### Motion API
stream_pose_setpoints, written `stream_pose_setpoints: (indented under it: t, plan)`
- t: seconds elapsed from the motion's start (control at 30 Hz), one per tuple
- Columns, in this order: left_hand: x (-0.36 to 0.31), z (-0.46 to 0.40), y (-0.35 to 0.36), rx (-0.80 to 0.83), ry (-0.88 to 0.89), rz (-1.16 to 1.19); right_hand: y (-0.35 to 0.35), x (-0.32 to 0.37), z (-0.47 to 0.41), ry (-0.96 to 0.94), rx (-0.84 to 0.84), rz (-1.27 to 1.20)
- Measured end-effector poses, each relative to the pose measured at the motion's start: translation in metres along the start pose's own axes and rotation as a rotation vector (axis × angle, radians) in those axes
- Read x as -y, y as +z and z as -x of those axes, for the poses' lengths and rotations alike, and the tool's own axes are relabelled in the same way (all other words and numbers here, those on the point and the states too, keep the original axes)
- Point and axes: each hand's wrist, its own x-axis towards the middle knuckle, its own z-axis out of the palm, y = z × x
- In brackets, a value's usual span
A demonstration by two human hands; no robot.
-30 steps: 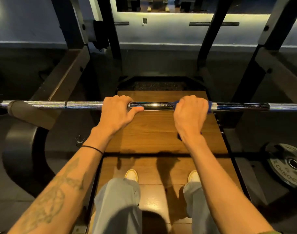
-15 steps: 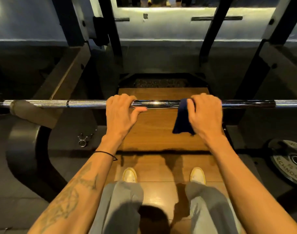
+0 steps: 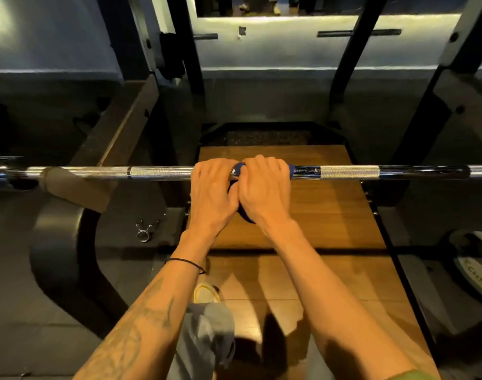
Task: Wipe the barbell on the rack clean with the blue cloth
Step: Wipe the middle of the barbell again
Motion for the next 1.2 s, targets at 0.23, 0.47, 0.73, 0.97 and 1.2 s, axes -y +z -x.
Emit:
stream_pose_setpoints:
  t: [0.23, 0.47, 0.73, 0.97, 1.2]
  plan:
    - [0.019, -0.008, -0.018, 0.299, 0.082, -0.154, -0.034, -0.108, 0.013, 0.071, -0.053, 0.039]
    - [0.028, -0.040, -0.038, 0.466, 0.116, -0.219, -0.033, -0.090, 0.016, 0.218, -0.135, 0.014]
    - [0.037, -0.057, -0.046, 0.719, -0.136, -0.313, -0.031, -0.090, 0.017, 0.235, -0.090, 0.058]
    - [0.040, -0.049, -0.038, 0.555, -0.058, -0.360, -0.017, -0.037, 0.003, 0.276, 0.004, 0.078]
    - [0.048, -0.032, -0.027, 0.331, 0.024, -0.337, -0.014, -0.021, -0.001, -0.048, 0.107, 0.034]
